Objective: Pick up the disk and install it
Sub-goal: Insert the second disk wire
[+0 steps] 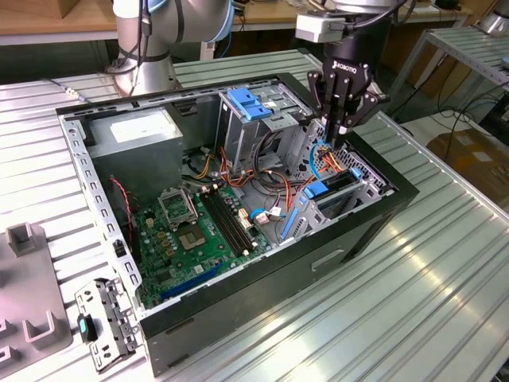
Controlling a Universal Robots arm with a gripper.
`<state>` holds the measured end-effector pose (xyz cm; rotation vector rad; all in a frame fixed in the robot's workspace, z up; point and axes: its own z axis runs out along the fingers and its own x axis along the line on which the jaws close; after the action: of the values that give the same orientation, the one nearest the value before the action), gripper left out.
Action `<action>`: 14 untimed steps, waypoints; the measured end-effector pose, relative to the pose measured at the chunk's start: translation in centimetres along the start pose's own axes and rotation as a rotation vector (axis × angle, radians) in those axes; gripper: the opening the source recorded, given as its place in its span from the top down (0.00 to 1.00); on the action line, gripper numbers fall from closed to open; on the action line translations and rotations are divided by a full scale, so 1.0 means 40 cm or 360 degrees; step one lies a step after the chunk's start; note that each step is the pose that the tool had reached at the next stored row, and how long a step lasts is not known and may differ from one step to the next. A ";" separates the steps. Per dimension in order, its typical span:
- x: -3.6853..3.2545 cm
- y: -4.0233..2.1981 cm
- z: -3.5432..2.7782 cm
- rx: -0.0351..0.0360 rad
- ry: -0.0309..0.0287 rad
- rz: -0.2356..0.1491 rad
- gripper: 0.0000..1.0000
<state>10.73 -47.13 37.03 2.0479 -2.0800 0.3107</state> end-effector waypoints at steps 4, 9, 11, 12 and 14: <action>-0.004 -0.001 0.009 0.0000 0.00219 0.0000 0.83; -0.007 -0.001 0.018 0.0001 0.00385 0.0000 0.84; 0.000 -0.001 0.021 0.0001 0.00341 0.0000 0.84; 0.004 -0.001 0.022 0.0001 0.00284 -0.0001 0.84; 0.017 0.000 0.026 0.0001 -0.00003 -0.0002 0.84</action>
<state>10.72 -48.09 36.22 2.0496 -2.0789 0.3111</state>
